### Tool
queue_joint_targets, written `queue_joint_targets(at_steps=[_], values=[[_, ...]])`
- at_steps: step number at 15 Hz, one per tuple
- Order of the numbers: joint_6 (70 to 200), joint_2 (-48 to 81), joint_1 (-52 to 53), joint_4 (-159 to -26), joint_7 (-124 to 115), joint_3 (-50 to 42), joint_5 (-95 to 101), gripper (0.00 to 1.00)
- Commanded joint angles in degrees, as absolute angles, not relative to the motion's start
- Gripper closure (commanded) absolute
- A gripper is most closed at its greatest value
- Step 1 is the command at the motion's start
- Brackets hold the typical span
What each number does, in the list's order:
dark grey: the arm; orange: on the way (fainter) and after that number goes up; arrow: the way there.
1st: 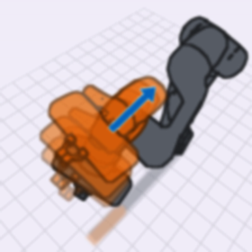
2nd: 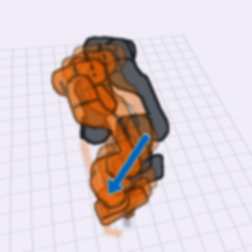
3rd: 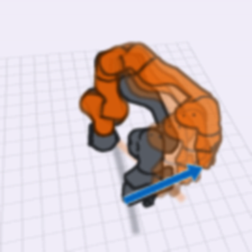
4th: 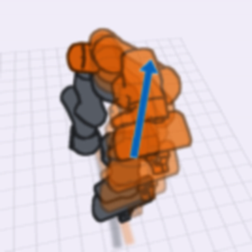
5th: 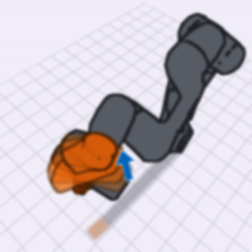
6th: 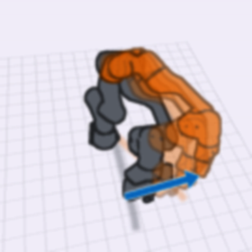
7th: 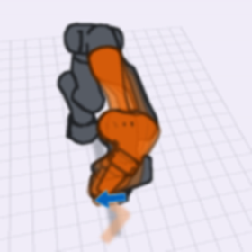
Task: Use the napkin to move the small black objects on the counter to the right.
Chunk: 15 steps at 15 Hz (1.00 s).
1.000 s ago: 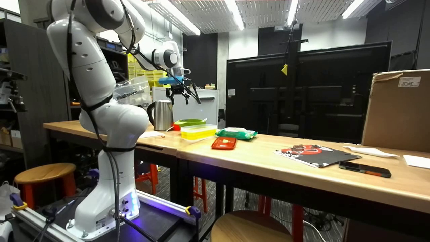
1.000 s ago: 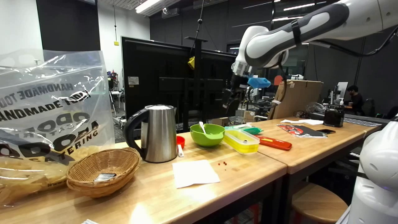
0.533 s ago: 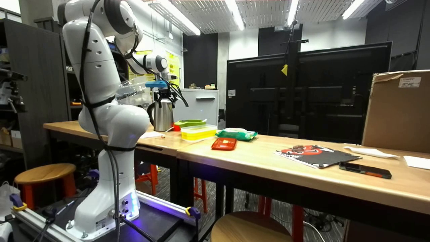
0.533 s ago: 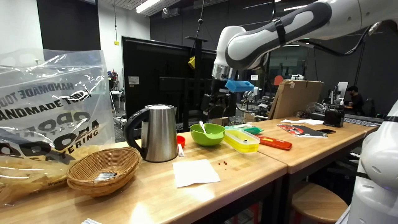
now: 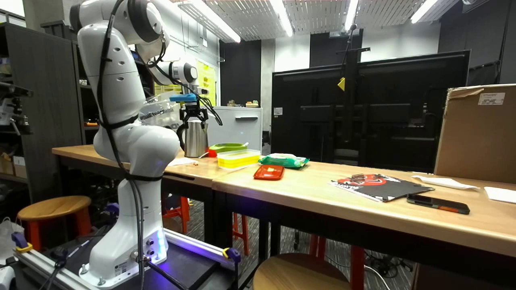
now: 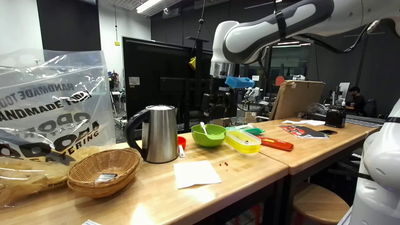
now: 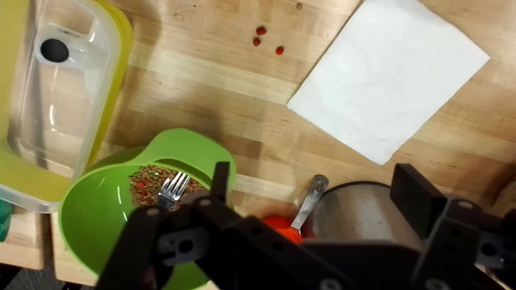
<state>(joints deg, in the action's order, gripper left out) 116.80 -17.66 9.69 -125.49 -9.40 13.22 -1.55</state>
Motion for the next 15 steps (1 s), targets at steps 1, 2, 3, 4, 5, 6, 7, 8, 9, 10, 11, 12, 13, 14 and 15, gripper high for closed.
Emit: queue_joint_targets(at_steps=[1,2,3,4,5,6,7,8,9,10,11,12,13,14,15], values=[[119.6,-15.3,10.6,-125.9,-6.9,12.2,-4.8,0.00],[121.1,-14.5,10.7,-126.3,-6.3,12.1,-5.8,0.00],[122.6,-13.6,10.7,-126.5,-5.8,12.1,-6.4,0.00],[124.3,-12.7,10.7,-126.9,-5.5,12.3,-6.8,0.00],[125.4,-11.8,10.7,-127.0,-5.7,12.4,-7.0,0.00],[126.9,-10.6,10.8,-127.3,-6.1,12.7,-7.3,0.00],[128.3,-9.6,10.9,-127.6,-6.5,12.8,-7.5,0.00],[129.5,-8.7,11.1,-128.0,-6.8,12.9,-7.9,0.00],[130.4,-7.9,11.4,-128.3,-6.8,12.9,-8.7,0.00],[131.2,-7.2,11.7,-128.6,-7.1,13.0,-9.8,0.00],[131.2,-6.7,12.0,-129.0,-7.1,13.0,-11.0,0.00],[131.7,-6.7,12.2,-129.7,-7.6,13.2,-11.9,0.00],[131.9,-6.7,12.4,-130.4,-8.0,13.3,-12.5,0.00],[131.7,-7.2,12.6,-131.4,-8.6,13.4,-12.8,0.00],[131.3,-7.7,12.8,-132.3,-9.2,13.5,-12.9,0.00]])
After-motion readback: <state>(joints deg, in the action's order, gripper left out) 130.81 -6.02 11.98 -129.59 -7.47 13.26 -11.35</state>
